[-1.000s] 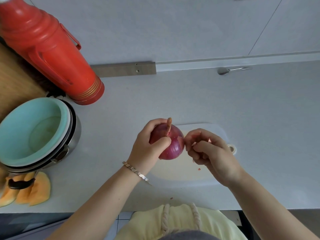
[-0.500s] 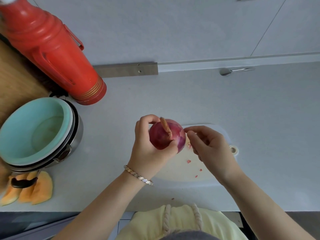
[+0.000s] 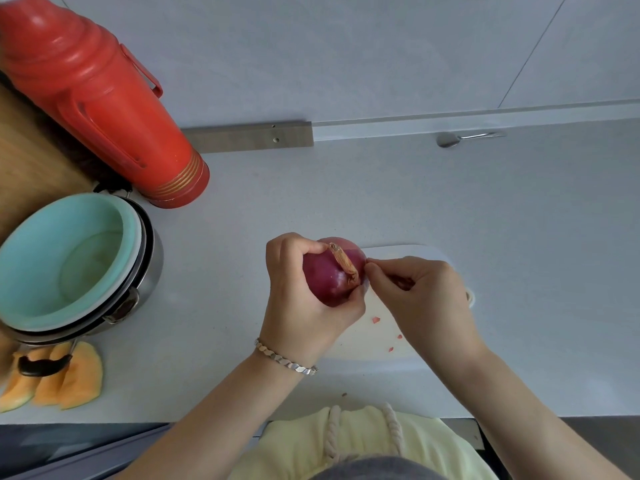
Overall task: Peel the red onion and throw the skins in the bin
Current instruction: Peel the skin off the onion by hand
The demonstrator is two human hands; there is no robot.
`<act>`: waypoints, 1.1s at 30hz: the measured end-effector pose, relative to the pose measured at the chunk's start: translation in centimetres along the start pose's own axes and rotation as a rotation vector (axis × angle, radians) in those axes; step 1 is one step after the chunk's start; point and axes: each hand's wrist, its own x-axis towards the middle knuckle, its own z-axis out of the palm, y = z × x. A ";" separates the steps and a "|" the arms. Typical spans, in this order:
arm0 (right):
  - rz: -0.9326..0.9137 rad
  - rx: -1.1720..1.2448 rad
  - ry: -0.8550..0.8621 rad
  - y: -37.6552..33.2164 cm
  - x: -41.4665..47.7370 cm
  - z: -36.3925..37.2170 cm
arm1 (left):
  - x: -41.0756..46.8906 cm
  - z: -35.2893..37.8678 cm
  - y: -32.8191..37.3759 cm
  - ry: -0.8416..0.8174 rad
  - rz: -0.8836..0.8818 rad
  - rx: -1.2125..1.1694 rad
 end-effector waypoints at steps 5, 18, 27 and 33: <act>-0.004 -0.018 0.004 0.2 0.2 0.4 | -0.2 0.0 -0.2 -0.004 0.025 0.031; 0.022 -0.028 0.099 2.1 0.5 1.8 | -1.2 0.5 -1.1 -0.032 -0.026 0.050; 0.298 0.512 0.028 2.5 1.9 0.4 | 0.1 -0.5 -0.7 -0.201 -0.820 -0.809; 0.430 0.752 0.039 2.7 1.6 0.6 | 0.5 -0.4 -0.3 -0.279 -1.063 -1.182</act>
